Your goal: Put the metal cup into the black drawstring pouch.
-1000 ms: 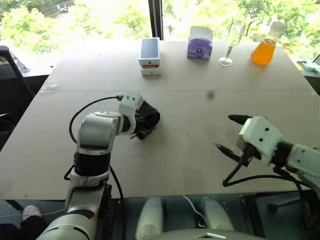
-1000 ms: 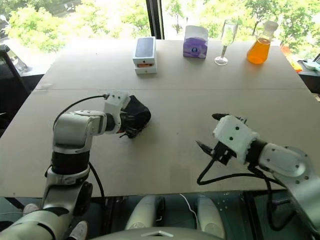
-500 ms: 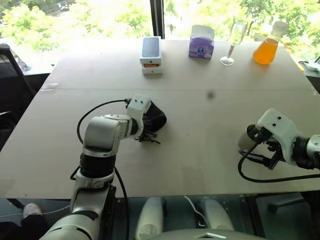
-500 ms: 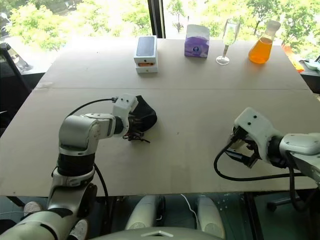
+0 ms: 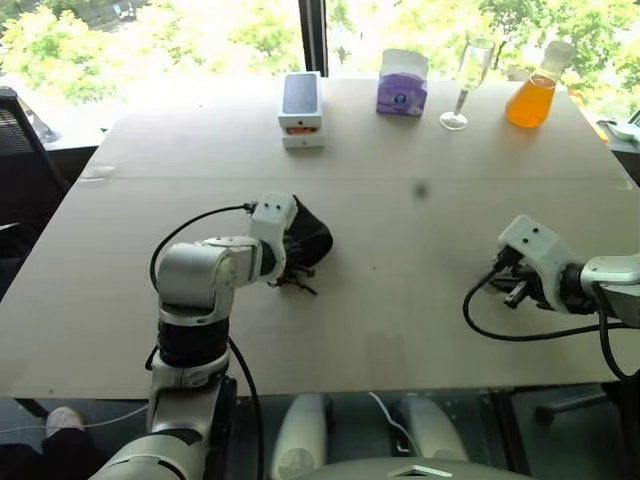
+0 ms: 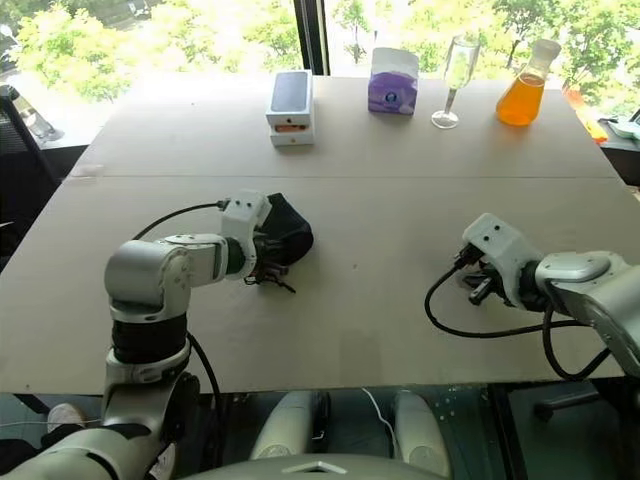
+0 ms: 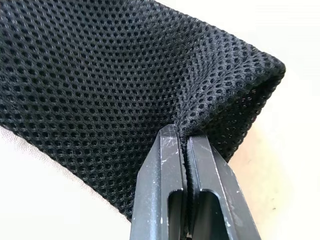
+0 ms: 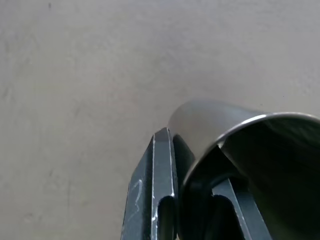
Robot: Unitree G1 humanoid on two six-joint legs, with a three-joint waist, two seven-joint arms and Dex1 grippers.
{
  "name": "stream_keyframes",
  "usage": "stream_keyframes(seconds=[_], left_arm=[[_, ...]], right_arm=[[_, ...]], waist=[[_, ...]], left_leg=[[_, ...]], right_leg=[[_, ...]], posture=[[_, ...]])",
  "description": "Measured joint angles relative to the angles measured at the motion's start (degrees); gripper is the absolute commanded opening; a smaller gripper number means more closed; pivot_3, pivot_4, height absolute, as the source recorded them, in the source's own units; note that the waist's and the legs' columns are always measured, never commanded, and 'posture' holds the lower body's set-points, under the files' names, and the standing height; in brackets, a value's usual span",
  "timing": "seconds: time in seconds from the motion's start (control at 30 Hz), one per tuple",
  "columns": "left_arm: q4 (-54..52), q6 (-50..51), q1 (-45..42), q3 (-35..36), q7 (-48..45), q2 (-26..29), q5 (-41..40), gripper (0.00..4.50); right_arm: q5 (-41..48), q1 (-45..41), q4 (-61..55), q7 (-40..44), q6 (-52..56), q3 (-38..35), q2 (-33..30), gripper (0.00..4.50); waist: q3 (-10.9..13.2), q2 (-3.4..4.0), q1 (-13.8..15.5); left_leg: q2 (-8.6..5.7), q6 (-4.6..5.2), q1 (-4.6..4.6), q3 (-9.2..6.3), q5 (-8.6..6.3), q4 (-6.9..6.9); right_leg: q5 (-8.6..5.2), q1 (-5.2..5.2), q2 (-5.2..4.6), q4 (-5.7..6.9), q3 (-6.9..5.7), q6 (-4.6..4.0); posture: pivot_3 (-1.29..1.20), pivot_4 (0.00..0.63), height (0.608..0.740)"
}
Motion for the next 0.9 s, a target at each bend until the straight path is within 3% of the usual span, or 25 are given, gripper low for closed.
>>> stream_keyframes(seconds=[0.07,0.17,0.37,0.6,0.9], left_arm=[[4.2,0.0,-3.2,2.2,0.0,-1.4,-2.9,0.0],[9.4,0.0,-6.2,4.1,0.1,-1.0,-6.1,0.0],[20.4,0.0,-12.2,4.1,0.9,2.5,-14.7,0.0],[25.4,0.0,-14.1,1.1,2.7,5.7,-21.7,0.0],[25.4,0.0,-14.1,0.6,7.1,7.6,-27.1,0.0]], right_arm=[[7.3,-1.2,-1.5,-0.1,-0.7,-6.2,11.8,0.11],[10.1,-1.1,-1.8,-4.8,-1.5,-7.4,23.0,0.11],[7.6,-0.7,5.9,-14.6,-10.8,-2.2,43.4,0.11],[3.5,-1.9,19.0,-15.2,-23.5,2.4,52.5,0.11],[-2.1,-1.5,27.7,-13.0,-33.3,7.3,53.5,0.11]], waist=[[0.0,0.02,0.0],[0.0,0.03,0.0],[0.0,0.05,-0.3],[0.0,0.06,-1.2],[0.0,0.07,-1.6]], left_leg=[[0.05,0.0,-0.02,-0.08,0.0,0.04],[0.02,-0.01,-0.05,-0.01,0.0,0.03],[-0.05,-0.04,-0.11,0.08,0.02,0.03],[-0.08,-0.06,-0.08,0.09,0.03,0.03],[-0.07,-0.07,-0.09,0.14,0.04,0.01]], right_leg=[[0.0,-0.01,0.08,0.05,-0.03,0.0],[0.01,-0.04,0.03,0.03,0.0,0.01],[0.01,-0.25,-0.06,0.27,0.06,0.02],[0.01,-0.26,-0.09,0.38,0.07,0.01],[0.01,-0.35,-0.09,0.48,0.14,0.01]], posture=[[0.0,0.15,0.74],[0.0,0.15,0.74],[0.0,0.15,0.74],[0.0,0.15,0.74],[0.0,0.15,0.74]])
